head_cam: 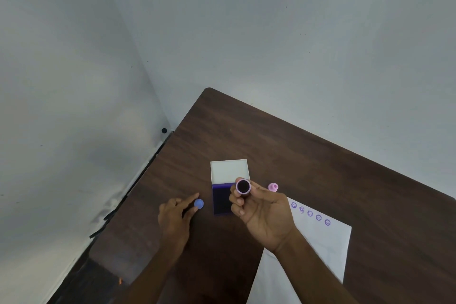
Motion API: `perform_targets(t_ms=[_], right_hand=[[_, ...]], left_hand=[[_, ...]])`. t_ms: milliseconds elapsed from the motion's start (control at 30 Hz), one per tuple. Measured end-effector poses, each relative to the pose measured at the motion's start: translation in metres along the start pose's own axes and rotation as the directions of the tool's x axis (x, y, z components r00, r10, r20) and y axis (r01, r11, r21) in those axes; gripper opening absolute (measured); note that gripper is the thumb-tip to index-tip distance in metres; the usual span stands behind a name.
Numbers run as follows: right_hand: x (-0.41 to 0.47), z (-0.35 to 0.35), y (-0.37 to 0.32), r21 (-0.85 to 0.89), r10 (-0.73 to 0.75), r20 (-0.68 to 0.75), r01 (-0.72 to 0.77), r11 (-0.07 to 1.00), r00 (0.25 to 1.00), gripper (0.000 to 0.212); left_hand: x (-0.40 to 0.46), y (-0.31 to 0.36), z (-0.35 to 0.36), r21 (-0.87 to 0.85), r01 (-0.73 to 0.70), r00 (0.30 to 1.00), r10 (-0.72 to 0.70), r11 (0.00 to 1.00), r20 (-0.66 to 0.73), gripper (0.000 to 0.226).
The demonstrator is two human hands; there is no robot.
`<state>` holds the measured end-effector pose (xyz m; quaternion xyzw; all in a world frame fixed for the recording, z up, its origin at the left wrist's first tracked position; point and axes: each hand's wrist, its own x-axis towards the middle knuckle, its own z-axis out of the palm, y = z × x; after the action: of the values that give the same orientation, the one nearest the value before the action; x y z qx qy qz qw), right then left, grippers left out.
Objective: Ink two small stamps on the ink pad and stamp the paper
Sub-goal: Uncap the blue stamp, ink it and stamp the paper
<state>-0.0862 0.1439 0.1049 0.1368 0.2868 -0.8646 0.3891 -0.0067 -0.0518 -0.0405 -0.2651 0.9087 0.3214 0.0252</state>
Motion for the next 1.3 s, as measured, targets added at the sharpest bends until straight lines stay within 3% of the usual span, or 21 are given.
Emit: perform_targets(t_ms=[300, 433, 533, 633, 767, 867, 967, 1167, 1300], right_hand=[[0.003, 0.001, 0.001, 0.002, 0.002, 0.046, -0.002, 1.000, 0.999, 0.023], [0.004, -0.004, 0.001, -0.010, 0.007, 0.014, -0.007, 1.000, 1.000, 0.023], [0.007, -0.013, 0.003, -0.083, 0.008, -0.092, -0.016, 0.996, 0.996, 0.021], [0.013, -0.029, 0.008, -0.338, -0.047, -0.313, -0.065, 0.939, 0.948, 0.019], [0.021, -0.046, 0.017, -0.674, -0.247, -0.462, -0.157, 0.722, 0.852, 0.013], [0.030, -0.054, 0.026, -0.884, -0.393, -0.382, -0.207, 0.419, 0.836, 0.018], [0.040, -0.059, 0.036, -0.969, -0.483, -0.239, -0.179, 0.168, 0.842, 0.019], [0.062, -0.064, 0.050, -0.953, -0.348, -0.197, -0.262, -0.150, 0.916, 0.027], [0.066, -0.062, 0.057, -0.936, -0.322, -0.174, -0.258, -0.241, 0.931, 0.028]], left_hand=[[0.005, 0.043, -0.014, -0.180, -0.105, 0.994, 0.103, 0.978, -0.023, 0.032], [0.004, 0.059, -0.019, -0.173, -0.124, 0.992, 0.122, 0.977, -0.020, 0.032], [0.004, 0.063, -0.021, -0.227, -0.136, 0.990, 0.142, 0.964, 0.007, 0.029], [0.002, 0.065, -0.020, -0.243, -0.132, 0.988, 0.147, 0.961, 0.045, 0.026], [-0.002, 0.061, -0.017, -0.172, -0.071, 0.990, 0.091, 0.982, 0.108, 0.032], [-0.002, 0.053, -0.014, -0.061, -0.086, 0.986, 0.094, 0.994, 0.135, 0.040], [-0.002, 0.048, -0.013, 0.073, -0.098, 0.980, 0.084, 0.993, 0.181, 0.060], [0.005, 0.051, -0.011, 0.284, -0.178, 0.960, 0.102, 0.942, 0.262, 0.092], [0.013, 0.052, -0.009, 0.318, -0.205, 0.959, 0.125, 0.926, 0.254, 0.097]])
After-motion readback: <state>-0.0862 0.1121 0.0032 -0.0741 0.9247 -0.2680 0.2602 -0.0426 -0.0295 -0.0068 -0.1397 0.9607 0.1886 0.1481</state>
